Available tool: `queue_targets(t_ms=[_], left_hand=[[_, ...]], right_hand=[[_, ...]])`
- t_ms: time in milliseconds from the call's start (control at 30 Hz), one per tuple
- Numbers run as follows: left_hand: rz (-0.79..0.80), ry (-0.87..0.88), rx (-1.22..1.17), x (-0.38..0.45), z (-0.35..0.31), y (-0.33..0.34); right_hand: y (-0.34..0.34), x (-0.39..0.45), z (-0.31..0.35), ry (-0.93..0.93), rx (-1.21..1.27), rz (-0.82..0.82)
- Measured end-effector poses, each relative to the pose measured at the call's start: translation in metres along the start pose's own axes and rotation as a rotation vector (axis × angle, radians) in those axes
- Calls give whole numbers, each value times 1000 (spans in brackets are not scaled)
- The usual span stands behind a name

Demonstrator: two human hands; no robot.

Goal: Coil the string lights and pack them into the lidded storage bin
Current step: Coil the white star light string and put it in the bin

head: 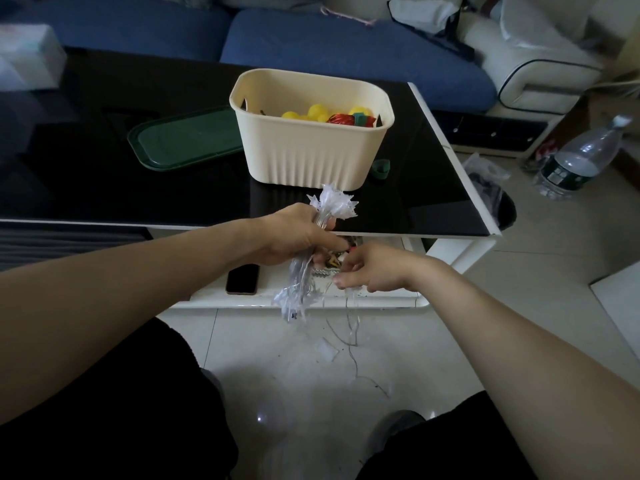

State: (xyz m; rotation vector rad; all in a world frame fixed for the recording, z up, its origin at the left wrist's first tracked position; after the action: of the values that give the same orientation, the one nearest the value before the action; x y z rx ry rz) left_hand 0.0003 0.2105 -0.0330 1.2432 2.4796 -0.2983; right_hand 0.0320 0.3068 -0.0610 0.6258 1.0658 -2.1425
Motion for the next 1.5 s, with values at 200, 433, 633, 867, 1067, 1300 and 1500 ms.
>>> queue_targets(t_ms=[200, 433, 633, 867, 1067, 1300, 1500], left_hand=[[-6, -131, 228, -12, 12, -7], [-46, -98, 254, -9, 6, -12], [-54, -135, 320, -8, 10, -13], [-61, -131, 296, -3, 12, -12], [-33, -135, 312, 1, 12, -5], [-51, -120, 272, 3, 12, -7], [-74, -42, 191, 1, 4, -8]], right_hand=[[-6, -9, -9, -66, 278, 42], [-12, -16, -14, -70, 318, 33], [-14, -25, -17, -86, 383, 67], [-17, -28, -33, -41, 408, 42], [-21, -27, -41, -27, 405, 11], [-26, -24, -59, 38, 309, 13], [-13, -31, -79, 273, 162, 129]])
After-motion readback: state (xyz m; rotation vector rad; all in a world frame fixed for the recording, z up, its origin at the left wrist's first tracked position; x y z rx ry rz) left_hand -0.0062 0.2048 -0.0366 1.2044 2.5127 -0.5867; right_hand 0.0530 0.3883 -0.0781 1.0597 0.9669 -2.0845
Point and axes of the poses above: each hand's wrist, its own x-axis towards the middle knuckle, its own y-axis out of the palm, z = x × y, the point moved 10 cm from there along x, towards the middle knuckle, and after that the axes turned 12 degrees about z, right-handed, at the moved point
